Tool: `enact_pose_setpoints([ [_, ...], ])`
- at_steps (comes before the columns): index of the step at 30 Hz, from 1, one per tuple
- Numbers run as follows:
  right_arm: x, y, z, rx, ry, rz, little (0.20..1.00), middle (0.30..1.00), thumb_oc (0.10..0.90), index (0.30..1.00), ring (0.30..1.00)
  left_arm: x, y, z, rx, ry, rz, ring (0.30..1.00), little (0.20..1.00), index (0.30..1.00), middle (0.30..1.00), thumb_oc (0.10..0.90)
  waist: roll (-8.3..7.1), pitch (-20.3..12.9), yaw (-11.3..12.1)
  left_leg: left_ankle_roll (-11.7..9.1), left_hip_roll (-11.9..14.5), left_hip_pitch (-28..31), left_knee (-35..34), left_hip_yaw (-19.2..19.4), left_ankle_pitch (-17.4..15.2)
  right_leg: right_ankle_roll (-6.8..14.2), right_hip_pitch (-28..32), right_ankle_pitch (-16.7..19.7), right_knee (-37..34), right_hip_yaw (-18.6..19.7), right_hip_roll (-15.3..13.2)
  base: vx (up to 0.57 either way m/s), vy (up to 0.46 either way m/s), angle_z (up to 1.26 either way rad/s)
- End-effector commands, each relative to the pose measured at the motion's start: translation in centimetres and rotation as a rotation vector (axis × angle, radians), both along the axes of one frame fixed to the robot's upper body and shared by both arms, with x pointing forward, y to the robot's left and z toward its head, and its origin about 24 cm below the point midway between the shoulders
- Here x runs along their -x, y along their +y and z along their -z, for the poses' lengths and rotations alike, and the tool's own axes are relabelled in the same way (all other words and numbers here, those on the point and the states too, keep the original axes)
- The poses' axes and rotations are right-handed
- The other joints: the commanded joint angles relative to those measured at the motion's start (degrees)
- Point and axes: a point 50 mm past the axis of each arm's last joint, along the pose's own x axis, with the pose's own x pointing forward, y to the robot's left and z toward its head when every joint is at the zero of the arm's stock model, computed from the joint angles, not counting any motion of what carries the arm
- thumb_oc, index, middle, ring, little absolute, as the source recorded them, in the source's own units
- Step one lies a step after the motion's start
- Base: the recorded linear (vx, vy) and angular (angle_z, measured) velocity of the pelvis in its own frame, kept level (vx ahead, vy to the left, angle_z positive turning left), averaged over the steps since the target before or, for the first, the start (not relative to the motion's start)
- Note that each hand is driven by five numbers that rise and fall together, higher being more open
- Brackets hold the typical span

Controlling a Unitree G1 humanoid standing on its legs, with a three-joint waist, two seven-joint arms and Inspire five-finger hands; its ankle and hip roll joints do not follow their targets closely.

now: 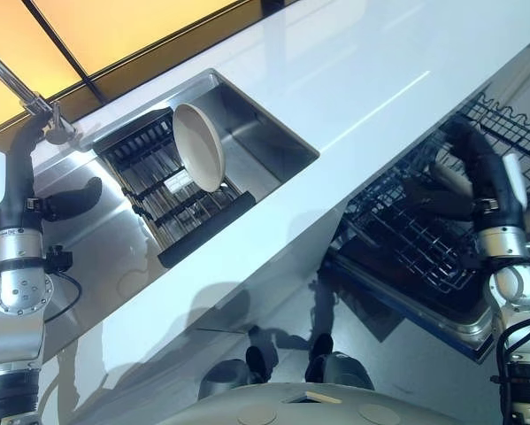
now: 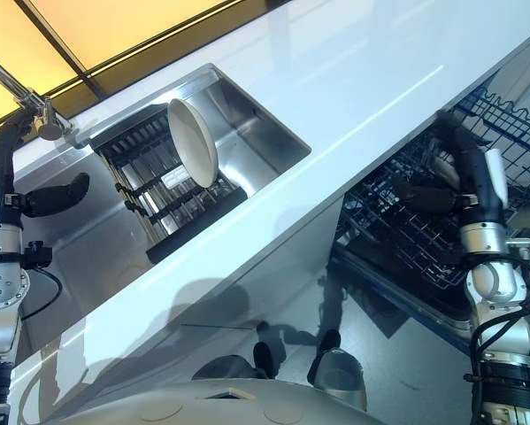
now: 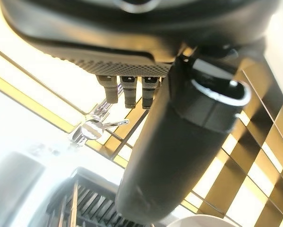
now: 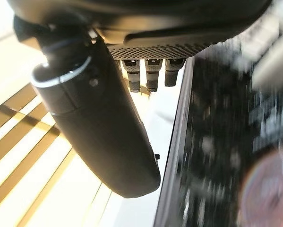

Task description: Pick up plates and place into dishwasher.

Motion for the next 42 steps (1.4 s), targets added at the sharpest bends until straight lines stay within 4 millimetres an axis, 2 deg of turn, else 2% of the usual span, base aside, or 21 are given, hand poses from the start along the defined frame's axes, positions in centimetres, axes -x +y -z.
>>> enact_pose_setpoints([
  [1,0.1,3.1,-5.8,-0.051,-0.314,-0.246,0.9,0.9,0.8,0.9,0.9,0.1,0.2,-8.3,-0.263,-0.273,0.008,0.9,0.9,0.9,0.9,0.8,-2.25,-4.9,-1.3,0.2,-4.7,-2.3,-0.2,0.5,-2.8,10.3,5.4,-2.1,-1.7,-1.3,-3.8,-0.07,0.095,-0.04],
  [6,-0.1,4.0,-3.8,-0.07,-0.135,-0.4,0.9,0.9,0.8,0.9,0.9,-0.1,0.8,-9.3,-0.331,-0.265,-0.023,0.9,0.9,0.9,0.9,0.8,-2.01,-5.4,-2.4,1.2,-5.0,-2.1,-0.6,1.2,-3.3,11.5,2.7,-1.4,1.9,-0.3,-5.3,-0.07,0.085,-0.07],
  [10,-0.1,4.3,-0.3,-0.025,0.129,-0.487,0.9,0.9,0.8,0.9,0.9,-0.3,1.5,-11.1,-0.401,-0.256,-0.051,0.9,0.9,0.9,0.9,0.8,-2.04,-5.4,-3.3,1.6,-5.2,-1.8,-0.9,1.7,-3.5,12.1,0.7,-0.1,4.0,0.1,-6.4,-0.04,0.042,-0.06],
  [11,-0.1,4.3,-0.1,-0.014,0.15,-0.498,0.9,0.9,0.8,0.9,0.9,-0.3,1.6,-11.3,-0.409,-0.256,-0.054,0.9,0.9,0.9,0.9,0.8,-2.06,-5.4,-3.4,1.7,-5.3,-1.8,-0.9,1.8,-3.5,12.1,0.5,0.0,4.2,0.2,-6.5,0.0,0.0,0.0],
  [13,0.2,4.6,2.7,0.052,0.366,-0.559,0.9,0.9,0.8,0.9,0.9,-0.4,2.0,-12.9,-0.451,-0.245,-0.071,0.9,0.9,0.9,0.9,0.8,-2.21,-5.4,-3.7,1.7,-5.2,-1.7,-1.1,2.3,-3.5,12.2,-0.3,0.5,5.0,0.2,-6.9,-0.02,0.011,-0.05],
  [19,1.4,4.4,7.9,0.188,0.788,-0.657,0.9,0.9,0.8,0.9,0.9,-1.1,2.1,-16.4,-0.578,-0.221,-0.106,0.9,0.9,0.9,0.9,0.8,-2.97,-5.0,-4.3,1.6,-5.1,-1.0,-1.7,3.1,-3.2,12.4,-0.8,0.7,6.0,0.2,-6.7,0.0,-0.015,-0.07],
  [23,1.9,4.1,9.7,0.269,0.901,-0.654,0.9,0.9,0.8,0.9,0.9,-1.9,1.7,-17.8,-0.664,-0.201,-0.125,0.9,0.9,0.9,0.9,0.8,-3.26,-4.9,-4.6,1.5,-4.7,-0.4,-2.2,3.5,-2.9,12.5,-0.6,0.5,6.3,0.1,-6.4,0.04,-0.039,-0.15],
  [26,1.4,4.3,9.8,0.225,0.83,-0.597,0.9,0.9,0.8,0.9,0.9,-2.8,1.6,-18.8,-0.723,-0.172,-0.144,0.9,0.9,0.9,0.9,0.8,-3.31,-4.8,-5.1,1.4,-4.3,0.2,-2.6,4.1,-2.8,12.3,0.0,-0.3,6.0,0.4,-5.5,0.04,-0.042,0.0],
  [29,0.6,4.6,8.3,0.101,0.641,-0.521,0.9,0.9,0.8,0.9,0.9,-2.9,1.8,-18.9,-0.717,-0.168,-0.148,0.9,0.9,0.9,0.9,0.8,-3.04,-4.8,-5.5,1.4,-4.1,0.4,-2.7,4.2,-2.7,12.3,0.4,-0.5,5.4,1.1,-4.8,0.03,-0.031,-0.03],
  [32,-0.1,5.8,7.0,-0.028,0.446,-0.483,0.9,0.9,0.8,0.9,0.9,-2.7,2.2,-18.1,-0.707,-0.155,-0.151,0.9,0.9,0.9,0.9,0.8,-2.5,-4.8,-5.7,1.7,-4.2,0.5,-2.5,4.3,-3.2,12.1,0.9,-1.0,4.5,1.7,-4.1,0.04,-0.009,-0.04],
  [34,-0.7,6.5,4.7,-0.135,0.249,-0.445,0.9,0.9,0.8,0.9,0.9,-2.8,2.4,-17.5,-0.717,-0.124,-0.158,0.9,0.9,0.9,0.9,0.8,-1.9,-5.1,-6.2,1.9,-4.4,0.6,-2.5,4.1,-3.5,12.1,1.1,-1.2,3.7,2.4,-3.5,0.04,0.017,-0.07],
  [35,-0.8,6.5,4.3,-0.157,0.216,-0.436,0.9,0.9,0.8,0.9,0.9,-2.8,2.4,-17.4,-0.717,-0.121,-0.158,0.9,0.9,0.9,0.9,0.8,-1.81,-5.1,-6.2,2.0,-4.4,0.6,-2.5,4.1,-3.6,12.1,1.1,-1.3,3.7,2.4,-3.5,0.03,0.015,-0.11],
  [37,-1.2,6.3,1.8,-0.252,0.028,-0.384,0.9,0.9,0.8,0.9,0.9,-3.0,2.6,-17.0,-0.707,-0.108,-0.153,0.9,0.9,0.9,0.9,0.8,-1.38,-5.3,-6.3,2.2,-4.6,0.7,-2.5,4.1,-3.9,12.0,1.3,-1.5,3.3,2.7,-3.2,0.04,0.023,-0.11],
  [38,-1.3,6.0,-0.2,-0.298,-0.121,-0.32,0.9,0.9,0.8,0.9,0.9,-3.1,2.6,-16.6,-0.698,-0.101,-0.147,0.9,0.9,0.9,0.9,0.8,-0.98,-5.4,-6.3,2.3,-4.7,0.8,-2.4,4.0,-4.2,12.0,1.4,-1.7,3.2,3.0,-3.1,0.04,0.034,-0.06],
  [42,-0.4,5.1,-3.9,-0.289,-0.431,-0.143,0.9,0.9,0.8,0.9,0.9,-3.4,2.4,-15.9,-0.699,-0.073,-0.138,0.9,0.9,0.9,0.9,0.8,-0.3,-5.7,-6.5,2.6,-4.9,1.1,-2.4,4.0,-4.8,12.0,1.4,-1.7,3.1,3.4,-2.9,0.03,0.036,-0.01],
])
